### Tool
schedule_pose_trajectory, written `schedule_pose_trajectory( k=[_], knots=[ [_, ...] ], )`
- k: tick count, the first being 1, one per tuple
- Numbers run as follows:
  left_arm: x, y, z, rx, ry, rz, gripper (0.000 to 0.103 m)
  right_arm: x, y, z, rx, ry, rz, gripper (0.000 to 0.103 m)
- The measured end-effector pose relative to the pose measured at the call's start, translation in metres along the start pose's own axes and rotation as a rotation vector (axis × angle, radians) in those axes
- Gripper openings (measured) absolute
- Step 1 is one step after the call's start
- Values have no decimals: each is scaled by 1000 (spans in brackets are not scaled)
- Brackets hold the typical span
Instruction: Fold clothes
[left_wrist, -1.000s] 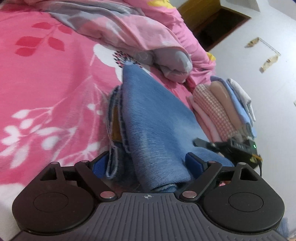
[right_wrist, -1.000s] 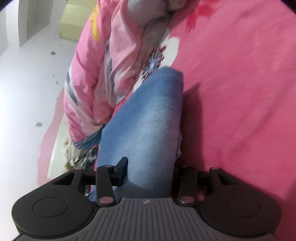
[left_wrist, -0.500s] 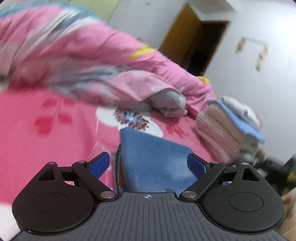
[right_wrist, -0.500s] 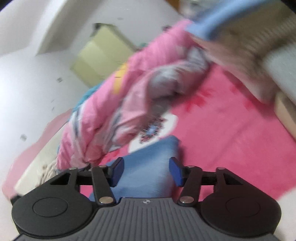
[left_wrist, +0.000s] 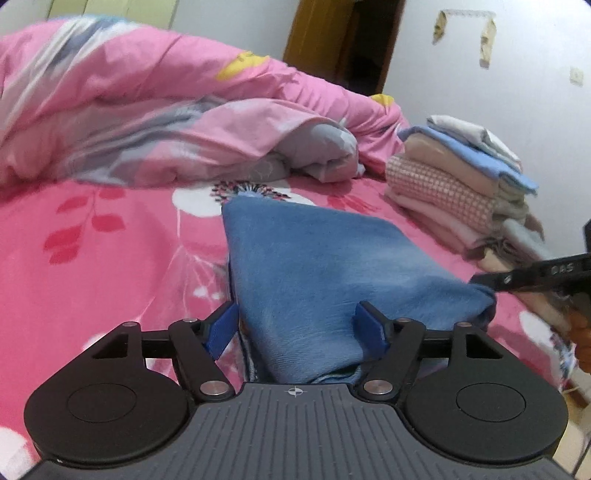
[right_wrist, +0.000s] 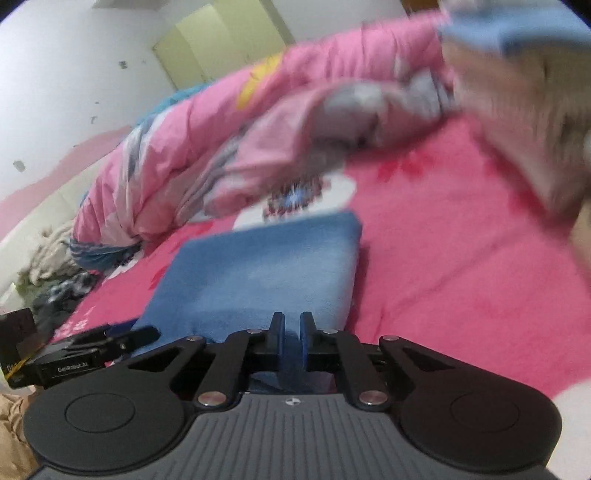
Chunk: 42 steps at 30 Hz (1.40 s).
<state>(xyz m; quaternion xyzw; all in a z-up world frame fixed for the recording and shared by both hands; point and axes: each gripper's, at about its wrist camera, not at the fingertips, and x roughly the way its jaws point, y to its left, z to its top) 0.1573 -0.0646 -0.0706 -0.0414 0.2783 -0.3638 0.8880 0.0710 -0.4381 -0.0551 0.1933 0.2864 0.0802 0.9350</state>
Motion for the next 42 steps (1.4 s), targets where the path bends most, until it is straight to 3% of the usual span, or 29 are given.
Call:
schedule_pose_trajectory(
  k=[4, 7, 9, 14, 18, 24, 30, 32, 34, 36, 39, 41, 42],
  knots=[
    [1, 8, -2, -37, -10, -49, 71, -21, 46, -5, -252, -85, 20, 9],
    [1, 12, -4, -42, -21, -73, 71, -17, 94, -31, -613, -99, -54, 12],
    [2, 15, -5, -53, -28, -89, 71, -8, 115, -46, -757, -89, -88, 25],
    [3, 23, -7, -83, -39, -127, 71, 21, 129, -59, -906, 3, -161, 23],
    [3, 23, -7, -81, -43, -132, 71, 26, 126, -58, -861, 63, -140, 7],
    [1, 26, -7, -101, -53, -131, 71, 18, 112, -44, -619, 84, -64, 5],
    [-1, 39, -5, -191, -65, -143, 70, 19, 52, -24, -95, 171, 123, 5],
    [-2, 40, -5, -197, -67, -134, 69, 19, 46, -26, -31, 231, 169, 5],
    [-2, 41, -6, -199, -67, -131, 69, 16, 57, -31, -84, 258, 145, 5],
    [-2, 40, -6, -196, -66, -125, 69, 2, 67, -27, -141, 187, 123, 5],
    [-2, 40, -6, -191, -66, -120, 69, -21, 62, -6, -109, 13, 93, 6],
    [-1, 40, -6, -191, -65, -117, 69, -21, 55, 0, -105, -32, 35, 6],
    [-1, 40, -5, -190, -65, -116, 69, -11, 51, -4, -100, 16, 8, 6]
  ],
)
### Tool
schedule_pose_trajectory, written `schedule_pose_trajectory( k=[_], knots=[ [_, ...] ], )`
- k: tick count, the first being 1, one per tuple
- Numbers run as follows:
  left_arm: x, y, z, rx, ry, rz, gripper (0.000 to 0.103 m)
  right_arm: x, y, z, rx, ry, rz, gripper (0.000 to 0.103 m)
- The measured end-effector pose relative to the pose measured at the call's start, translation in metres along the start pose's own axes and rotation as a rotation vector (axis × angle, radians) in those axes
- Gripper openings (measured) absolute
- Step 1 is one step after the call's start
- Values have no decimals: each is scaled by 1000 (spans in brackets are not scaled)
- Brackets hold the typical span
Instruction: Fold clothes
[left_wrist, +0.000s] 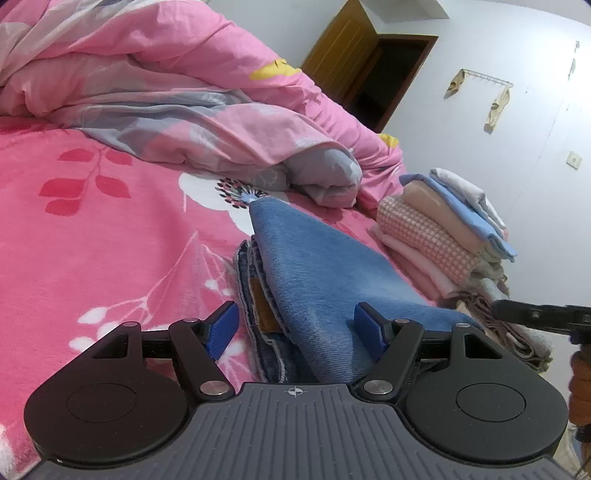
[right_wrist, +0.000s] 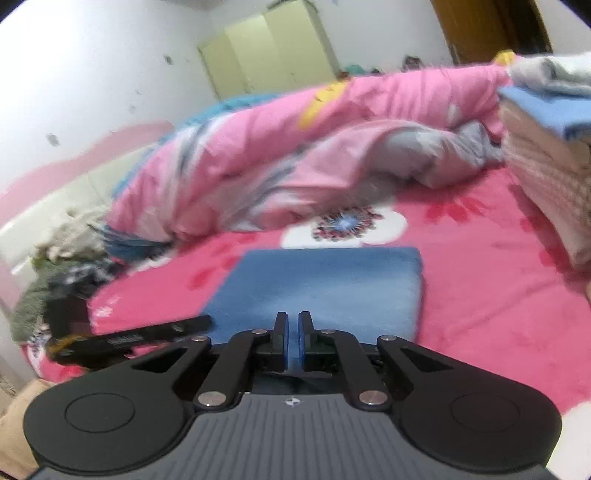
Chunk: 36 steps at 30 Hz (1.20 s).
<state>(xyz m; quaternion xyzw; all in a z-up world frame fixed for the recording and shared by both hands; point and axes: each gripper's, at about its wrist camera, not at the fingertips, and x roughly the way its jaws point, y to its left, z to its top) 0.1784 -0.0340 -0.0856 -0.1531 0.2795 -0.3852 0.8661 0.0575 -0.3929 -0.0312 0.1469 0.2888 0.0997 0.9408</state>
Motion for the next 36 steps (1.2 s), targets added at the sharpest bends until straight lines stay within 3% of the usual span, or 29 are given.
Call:
schedule_pose_trajectory(
  k=[4, 6, 9, 12, 14, 20, 23, 26, 29, 31, 34, 36],
  knots=[
    [0, -2, -1, 14, 2, 12, 69, 27, -12, -29, 59, 209, -60, 6],
    [0, 0, -1, 6, 6, 11, 69, 18, -8, -34, 50, 196, -69, 6],
    [0, 0, 0, 0, 8, 11, 69, -8, 7, -20, 40, 88, 29, 7],
    [-1, 0, 0, 3, 5, 15, 69, -16, 26, 2, -16, -22, 101, 10],
    [-2, 1, 0, 2, 1, 19, 70, -3, 34, 11, -34, -58, 101, 14],
    [-8, 7, 2, -26, -22, 37, 78, 55, 37, -18, 2, 24, 15, 15],
    [-19, -2, 5, 34, -121, 42, 80, 55, 40, -25, -28, 14, 2, 15],
    [-23, -22, 16, 112, -209, -16, 84, 56, 35, -23, -6, 18, 21, 15],
    [-2, -40, 29, 172, -144, -35, 84, 43, 34, -18, 21, -15, 59, 16],
    [16, -49, 34, 214, -85, -21, 81, 25, 33, -10, 5, -88, 61, 16],
    [41, -51, 27, 263, -2, 27, 76, 9, 32, 7, -47, -181, -5, 16],
    [52, -45, 15, 284, 37, 43, 76, 15, 23, 15, -59, -195, -56, 16]
  ],
)
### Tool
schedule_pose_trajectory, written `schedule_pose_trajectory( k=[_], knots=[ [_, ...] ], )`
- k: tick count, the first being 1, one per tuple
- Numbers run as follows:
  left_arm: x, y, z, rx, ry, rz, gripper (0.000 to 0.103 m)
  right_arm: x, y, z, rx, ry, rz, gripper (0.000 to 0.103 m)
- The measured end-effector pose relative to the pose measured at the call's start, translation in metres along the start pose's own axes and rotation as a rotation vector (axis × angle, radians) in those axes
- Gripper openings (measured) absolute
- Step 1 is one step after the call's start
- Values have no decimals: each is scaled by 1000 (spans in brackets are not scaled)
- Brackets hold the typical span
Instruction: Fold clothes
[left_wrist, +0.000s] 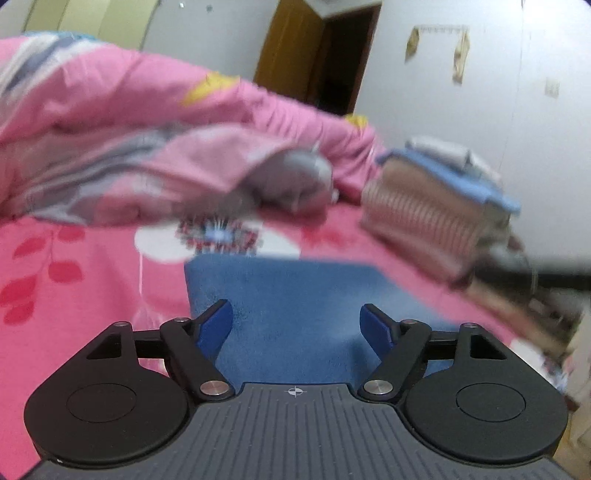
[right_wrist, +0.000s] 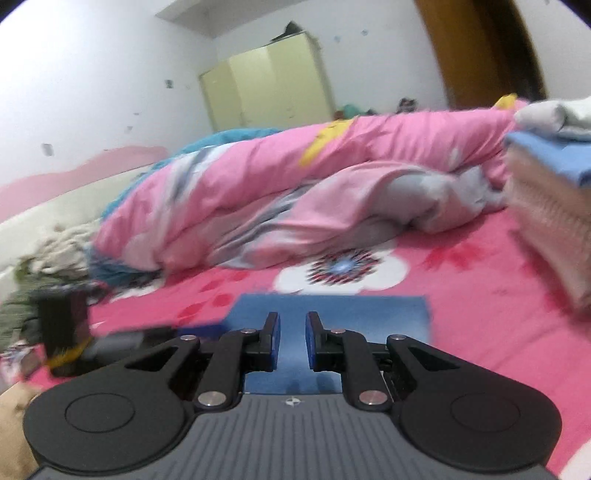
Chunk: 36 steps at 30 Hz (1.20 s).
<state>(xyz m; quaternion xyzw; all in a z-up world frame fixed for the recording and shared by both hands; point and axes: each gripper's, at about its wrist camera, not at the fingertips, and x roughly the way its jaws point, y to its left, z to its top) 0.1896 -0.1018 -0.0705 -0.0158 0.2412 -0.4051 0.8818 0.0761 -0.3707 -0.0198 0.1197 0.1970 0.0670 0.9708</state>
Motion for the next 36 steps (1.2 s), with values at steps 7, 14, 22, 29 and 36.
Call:
schedule_pose_trajectory(
  k=[7, 14, 22, 29, 36],
  knots=[
    [4, 9, -10, -15, 14, -37, 81, 55, -14, -24, -107, 254, -95, 16],
    [3, 4, -7, -1, 30, -25, 84, 82, -8, 40, -138, 194, -79, 18],
    [-1, -3, -7, 17, 59, -9, 93, 140, -9, 44, -197, 420, -136, 21],
    [-1, -1, -7, 10, 64, -14, 94, 200, 52, 57, -222, 520, 160, 22],
    [2, 9, -8, -37, 76, -27, 97, 219, 32, 45, -37, 493, 84, 31]
  ],
)
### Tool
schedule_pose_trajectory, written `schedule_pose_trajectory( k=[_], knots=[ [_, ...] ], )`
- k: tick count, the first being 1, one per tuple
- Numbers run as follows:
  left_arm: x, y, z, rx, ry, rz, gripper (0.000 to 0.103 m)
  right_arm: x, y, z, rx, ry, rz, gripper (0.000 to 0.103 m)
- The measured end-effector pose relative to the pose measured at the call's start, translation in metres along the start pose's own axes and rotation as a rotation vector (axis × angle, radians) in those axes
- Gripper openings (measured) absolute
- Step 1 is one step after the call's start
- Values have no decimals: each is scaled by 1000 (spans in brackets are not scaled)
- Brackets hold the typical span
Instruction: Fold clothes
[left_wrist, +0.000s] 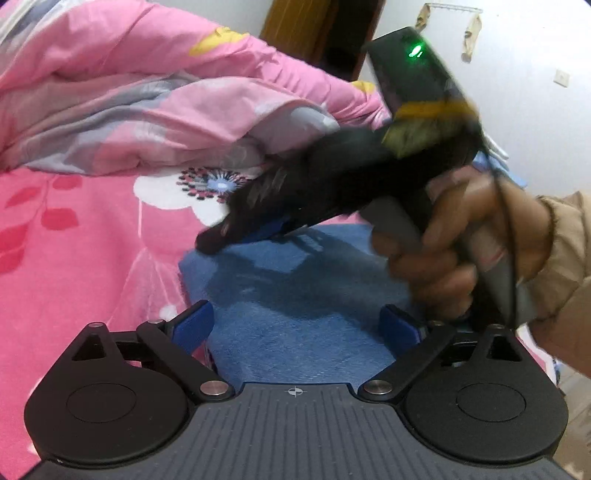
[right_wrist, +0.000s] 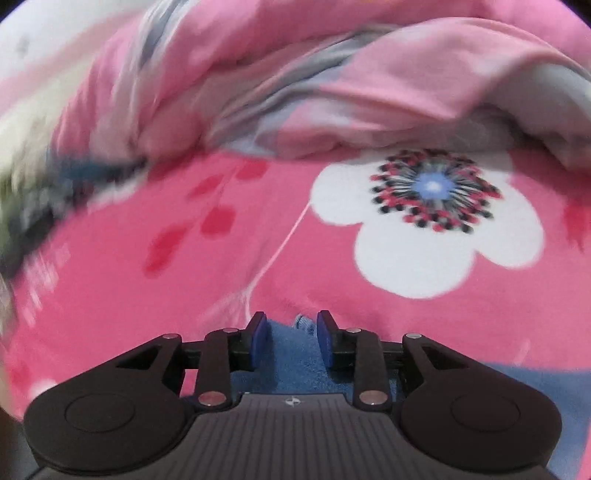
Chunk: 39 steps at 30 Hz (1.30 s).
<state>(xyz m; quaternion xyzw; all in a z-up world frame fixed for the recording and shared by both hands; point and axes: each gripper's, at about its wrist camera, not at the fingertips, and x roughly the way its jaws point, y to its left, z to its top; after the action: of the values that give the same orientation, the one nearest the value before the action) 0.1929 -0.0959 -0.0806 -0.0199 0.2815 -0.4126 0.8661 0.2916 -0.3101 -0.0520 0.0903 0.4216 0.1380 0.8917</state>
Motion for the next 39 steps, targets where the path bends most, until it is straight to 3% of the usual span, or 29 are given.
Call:
schedule_pose_trajectory(
  k=[5, 8, 9, 10, 12, 14, 17, 21, 24, 27, 31, 36, 39],
  knots=[
    [-2, 0, 1, 8, 5, 3, 97, -83, -31, -8, 63, -175, -115, 31],
    [-2, 1, 2, 14, 6, 6, 97, -90, -73, -28, 168, -166, -163, 31],
    [-2, 1, 3, 16, 7, 7, 97, -81, -88, -39, 205, -115, -195, 27],
    [-3, 0, 3, 23, 2, 6, 97, -81, -98, -51, 226, -118, -200, 20],
    [-5, -1, 4, 44, -9, 15, 98, -81, -116, -74, 270, -124, -211, 19],
    [-11, -1, 5, 52, -26, 36, 98, -104, -112, -77, 327, -155, -231, 22],
    [-25, 0, 7, 52, -94, 65, 98, -140, -91, -90, 286, -232, -167, 22],
    [-39, -1, 11, 28, -199, -13, 97, -164, -58, -123, 187, -275, -78, 22],
    [-24, -15, 5, 105, -115, -35, 98, -135, -43, -151, 100, -172, -144, 21],
    [-7, -25, -3, 176, -24, 0, 99, -149, -30, -154, 70, -206, -183, 21],
    [-8, -16, -1, 138, -23, -20, 99, -167, -11, -153, 17, -275, -199, 21],
    [-10, -17, -4, 159, -20, -24, 99, -144, -15, -178, -13, -196, -250, 20],
    [-11, -12, -3, 124, -16, -33, 99, -164, -5, -171, -9, -209, -274, 21]
  ],
)
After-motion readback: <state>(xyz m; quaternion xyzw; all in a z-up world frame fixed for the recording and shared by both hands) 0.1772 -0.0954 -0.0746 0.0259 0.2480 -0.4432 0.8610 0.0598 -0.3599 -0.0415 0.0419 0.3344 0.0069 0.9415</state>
